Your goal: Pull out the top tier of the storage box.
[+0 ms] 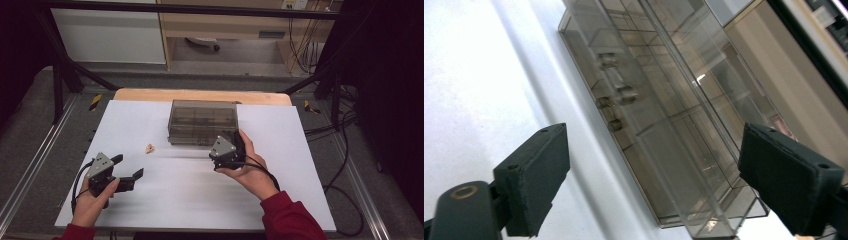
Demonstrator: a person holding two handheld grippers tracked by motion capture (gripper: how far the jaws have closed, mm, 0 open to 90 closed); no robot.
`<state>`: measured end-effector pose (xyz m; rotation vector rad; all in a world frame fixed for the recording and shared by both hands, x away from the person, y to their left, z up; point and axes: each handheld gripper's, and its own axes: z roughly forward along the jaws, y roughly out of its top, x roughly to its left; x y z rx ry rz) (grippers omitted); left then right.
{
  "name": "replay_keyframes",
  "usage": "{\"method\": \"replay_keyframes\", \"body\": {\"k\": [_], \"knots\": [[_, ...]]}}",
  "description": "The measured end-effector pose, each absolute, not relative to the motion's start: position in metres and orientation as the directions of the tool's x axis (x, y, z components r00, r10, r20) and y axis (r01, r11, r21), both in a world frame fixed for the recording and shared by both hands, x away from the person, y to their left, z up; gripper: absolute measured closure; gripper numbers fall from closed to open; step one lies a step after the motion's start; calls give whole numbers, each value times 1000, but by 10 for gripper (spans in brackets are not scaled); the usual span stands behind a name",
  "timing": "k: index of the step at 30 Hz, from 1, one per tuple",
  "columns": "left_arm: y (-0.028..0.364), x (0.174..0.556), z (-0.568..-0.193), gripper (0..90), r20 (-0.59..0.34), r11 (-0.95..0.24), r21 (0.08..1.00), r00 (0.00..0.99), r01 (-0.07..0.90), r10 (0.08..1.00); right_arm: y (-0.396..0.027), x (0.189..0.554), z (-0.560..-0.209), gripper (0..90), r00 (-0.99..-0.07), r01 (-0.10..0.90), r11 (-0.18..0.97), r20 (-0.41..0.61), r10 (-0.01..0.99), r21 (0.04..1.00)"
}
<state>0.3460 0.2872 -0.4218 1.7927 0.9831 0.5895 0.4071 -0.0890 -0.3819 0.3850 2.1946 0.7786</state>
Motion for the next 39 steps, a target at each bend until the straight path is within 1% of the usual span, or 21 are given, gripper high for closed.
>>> {"method": "replay_keyframes", "body": {"k": [4, 6, 8, 13, 18, 20, 22, 28, 35, 38, 39], "knots": [[288, 346, -422, 64, -40, -198, 911, 555, 362, 831, -96, 418, -378, 152, -698, 51, 739, -505, 508, 672], [287, 346, -422, 64, -40, -200, 910, 556, 363, 830, -101, 425, -377, 204, -725, 68, 725, -465, 508, 686], [287, 346, -422, 64, -41, -201, 909, 558, 365, 829, -103, 427, -377, 241, -735, 77, 718, -447, 509, 691], [287, 346, -423, 64, -36, -208, 908, 560, 365, 827, -110, 438, -381, 329, -769, 124, 683, -365, 524, 719], [287, 346, -423, 64, -36, -208, 907, 561, 365, 827, -115, 448, -384, 399, -791, 152, 665, -313, 526, 732], [287, 346, -423, 64, -36, -208, 908, 562, 365, 826, -116, 450, -385, 430, -797, 155, 664, -305, 521, 731], [287, 346, -423, 64, -36, -209, 907, 563, 365, 826, -117, 452, -386, 478, -801, 143, 678, -318, 508, 721], [286, 346, -423, 64, -35, -212, 907, 566, 364, 823, -117, 456, -387, 529, -810, 142, 694, -320, 491, 706], [285, 346, -423, 64, -34, -218, 905, 571, 366, 820, -118, 457, -386, 574, -819, 121, 720, -341, 461, 683], [285, 346, -423, 64, -31, -220, 904, 570, 366, 821, -118, 457, -388, 620, -823, 98, 734, -360, 439, 672], [285, 346, -423, 64, -31, -220, 904, 570, 366, 821, -118, 457, -388, 620, -823, 98, 734, -360, 439, 672]]}}
